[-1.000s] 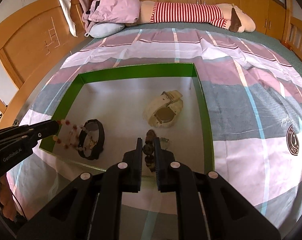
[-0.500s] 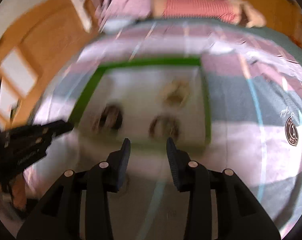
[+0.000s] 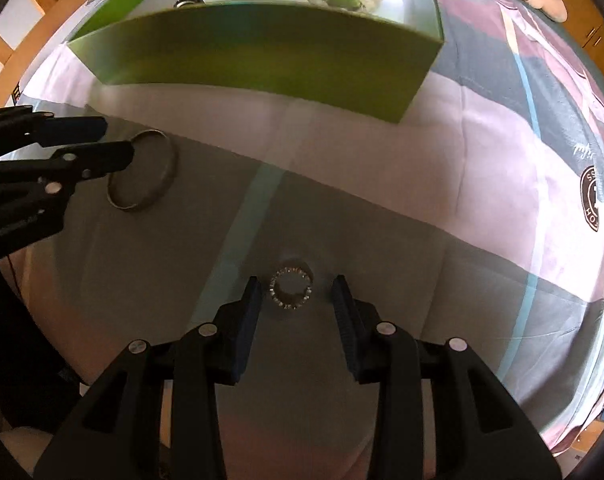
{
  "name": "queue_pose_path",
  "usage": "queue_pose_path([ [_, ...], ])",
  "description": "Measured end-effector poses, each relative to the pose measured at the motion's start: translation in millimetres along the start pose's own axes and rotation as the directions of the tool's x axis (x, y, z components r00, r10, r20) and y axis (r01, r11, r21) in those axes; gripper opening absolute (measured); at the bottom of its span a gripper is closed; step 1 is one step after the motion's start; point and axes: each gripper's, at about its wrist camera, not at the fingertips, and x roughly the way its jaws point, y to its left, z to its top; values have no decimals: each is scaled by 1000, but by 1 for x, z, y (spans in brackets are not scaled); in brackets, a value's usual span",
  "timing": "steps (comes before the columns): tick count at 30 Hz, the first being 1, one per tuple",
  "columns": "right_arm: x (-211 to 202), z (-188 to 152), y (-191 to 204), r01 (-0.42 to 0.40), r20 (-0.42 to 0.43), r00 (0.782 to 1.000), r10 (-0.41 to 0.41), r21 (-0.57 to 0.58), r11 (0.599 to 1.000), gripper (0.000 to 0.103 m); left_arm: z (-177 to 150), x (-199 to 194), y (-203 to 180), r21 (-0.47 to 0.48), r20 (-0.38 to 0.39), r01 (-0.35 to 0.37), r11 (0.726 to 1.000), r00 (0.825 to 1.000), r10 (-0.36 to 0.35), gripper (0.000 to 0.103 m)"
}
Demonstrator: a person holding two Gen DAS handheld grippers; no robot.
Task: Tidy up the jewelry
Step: 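Grasp the silver bangle with the left tool while the right tool grasps the rhinestone ring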
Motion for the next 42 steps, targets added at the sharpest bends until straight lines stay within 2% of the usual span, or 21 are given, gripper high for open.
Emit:
queue_pose_path([
  [2,-1,2,1,-7,14,1000,7,-2,1000,21,2,2,7,-26,-7,-11,1000,1000,11,45],
  [7,-10,15,-6,-34,137,990,24,72,997,21,3,9,24,-75,-29,-12,997,1000,9,47],
  [9,-21,20,-11,-68,221,974,44,106,992,21,2,11,24,-73,-34,-13,997,999,10,50],
  [10,-26,21,-12,-76,247,968,45,118,990,22,2,11,24,-70,-36,-14,997,999,12,51],
  [11,-31,22,-15,-87,258,965,50,133,987,32,2,12,24,-68,-38,-17,998,999,14,51],
  [12,-34,21,-17,-99,259,964,58,150,984,49,2,13,24,-66,-40,-18,998,999,15,51],
  [13,-35,20,-20,-105,263,963,59,166,981,53,1,14,24,-65,-43,-20,998,999,17,51],
  [15,-36,18,-21,-96,261,964,47,178,979,54,2,18,21,-69,-47,-19,997,999,16,51],
  [17,-32,17,-24,-79,234,972,33,191,978,54,3,17,17,-70,-38,14,997,999,-16,59],
  [19,-25,12,-31,-69,201,979,24,217,974,54,3,14,10,-53,-19,40,998,999,-41,63],
  [23,-20,9,-40,-49,161,987,3,280,959,54,4,14,-3,-20,1,50,999,999,-50,63],
  [26,-22,9,-50,-42,173,985,-15,323,945,54,4,12,-11,4,12,105,994,994,-105,63],
  [30,-26,5,-64,-42,168,986,-22,369,929,54,2,19,-26,56,2,60,997,998,-60,64],
  [31,-26,5,-66,-43,168,985,-23,378,925,54,2,19,-28,65,3,46,997,999,-46,63],
  [32,-26,4,-68,-45,169,985,-24,389,920,54,2,22,-29,74,3,25,997,1000,-25,58],
  [33,-26,3,-69,-47,170,985,-23,392,919,54,1,22,-29,79,9,3,997,1000,-4,52],
  [34,-25,5,-67,-48,171,985,-22,391,919,54,2,23,-28,87,14,-19,996,1000,18,40],
  [35,-24,6,-66,-46,173,985,-22,385,922,54,3,24,-24,80,3,-17,997,1000,17,32],
  [36,-22,7,-65,-43,173,985,-24,376,925,54,5,25,-20,63,-1,-7,998,1000,7,30],
  [38,-20,10,-60,-35,171,985,-28,353,935,54,7,25,-10,25,-9,4,1000,1000,-3,12],
  [42,-20,13,-52,-46,195,981,-17,318,947,54,12,25,25,-89,-28,-2,996,1000,0,11],
])
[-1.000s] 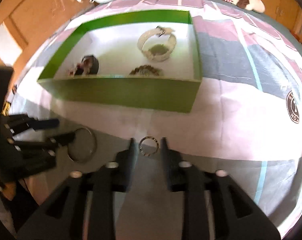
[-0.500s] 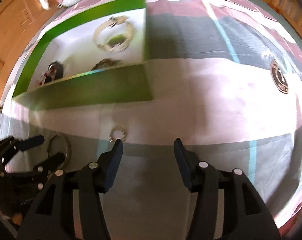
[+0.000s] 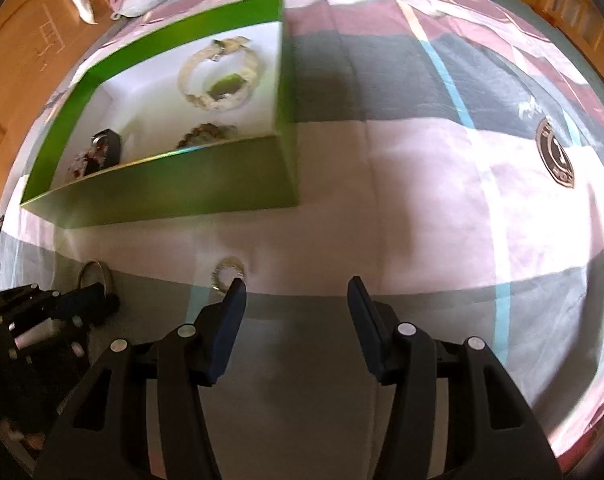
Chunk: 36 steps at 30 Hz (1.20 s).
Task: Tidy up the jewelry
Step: 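Grasp the silver bangle with the left tool while the right tool grasps the rhinestone ring, then carry the bangle over the box with the left tool while the right tool carries the ring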
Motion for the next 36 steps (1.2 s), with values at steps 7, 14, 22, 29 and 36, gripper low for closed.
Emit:
queue_pose_path([
  [7,7,1,23,-25,23,999,27,-87,996,54,5,-2,24,-60,-7,21,998,1000,-21,30],
  [14,18,-6,56,21,27,1000,-15,-221,975,54,7,3,1,-32,-6,-21,999,1000,21,36],
  [22,27,-8,59,47,35,999,-39,-240,970,54,-12,2,-40,14,26,-79,997,997,79,21],
  [29,30,-7,56,51,37,998,-44,-238,970,54,-18,-2,-49,-2,27,-74,997,997,74,21],
  [36,23,-11,59,25,41,999,-16,-241,970,21,-21,-9,-54,-26,28,-54,998,998,55,11],
])
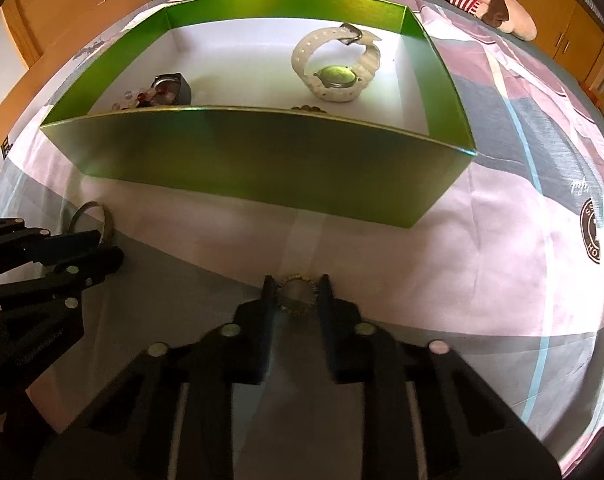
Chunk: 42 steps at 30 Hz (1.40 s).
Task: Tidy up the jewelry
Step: 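Carry the bangle over the box with the left tool while the right tool carries the ring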
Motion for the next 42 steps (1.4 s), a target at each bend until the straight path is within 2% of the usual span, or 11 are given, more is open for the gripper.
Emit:
queue_pose_path([
  [8,-8,3,-5,-18,25,1000,17,29,999,21,4,-12,14,-19,28,20,1000,999,-19,6],
  [12,-12,5,-9,-29,34,999,28,46,999,21,4,-22,38,-45,45,30,999,999,-28,5],
  [17,-18,8,-18,-38,52,998,34,80,996,21,2,-27,42,-58,68,35,998,997,-31,5],
  [24,-9,7,-14,-22,20,1000,20,75,997,21,6,-23,42,-25,70,33,999,997,-31,5],
  [31,-3,10,-10,-17,11,1000,16,73,997,21,6,-21,43,-31,80,33,999,996,-30,5],
  [39,0,11,-7,-15,7,1000,14,66,998,21,6,-28,43,-17,113,22,1000,993,-20,5],
  [42,2,13,-6,-21,7,1000,21,67,998,21,7,-44,47,-24,169,46,999,985,-41,5],
])
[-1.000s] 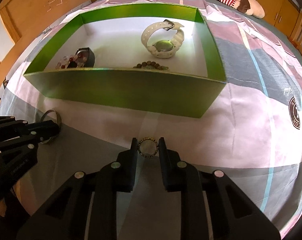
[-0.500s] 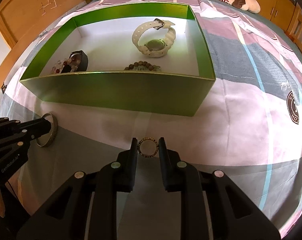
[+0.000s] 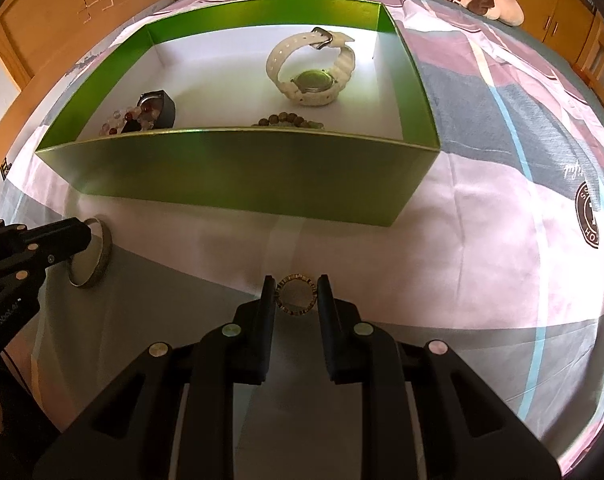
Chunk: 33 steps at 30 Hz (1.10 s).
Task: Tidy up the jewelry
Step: 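Carry the bangle over the box with the left tool while the right tool carries the ring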
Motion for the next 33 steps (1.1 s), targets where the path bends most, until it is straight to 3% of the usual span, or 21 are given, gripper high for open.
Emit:
queue_pose_path([
  [5,-34,11,1,-97,109,989,95,13,995,21,16,-50,11,-8,161,47,999,986,-45,5],
  [9,-72,23,3,-178,246,954,172,-1,984,21,39,-72,28,-47,234,73,996,970,-60,5],
  [12,-90,41,4,-153,317,937,148,-9,988,21,60,-63,41,-108,253,61,992,967,-32,5],
  [14,-90,60,6,-104,328,939,105,-21,994,21,71,-45,48,-133,224,71,989,974,-40,5],
  [18,-64,90,7,-118,294,949,113,0,993,21,66,-32,58,-156,149,82,984,987,-58,5],
  [21,-60,76,0,-144,263,955,135,18,989,21,40,-43,50,-45,61,121,992,991,-118,5],
  [23,-70,63,-4,-168,249,955,160,14,986,21,18,-33,39,23,-30,124,992,992,-123,13],
  [25,-79,51,-2,-197,240,952,191,4,980,21,6,-13,31,58,-96,83,995,992,-78,21],
  [28,-74,28,9,-259,159,953,257,-7,966,21,-14,27,22,91,-201,15,996,980,4,21],
  [31,-42,5,20,-161,35,986,162,-33,986,21,-21,44,16,91,-231,28,995,973,-7,22],
  [33,-20,0,21,-121,-39,992,120,-22,992,21,-21,47,14,92,-218,16,996,976,4,24],
])
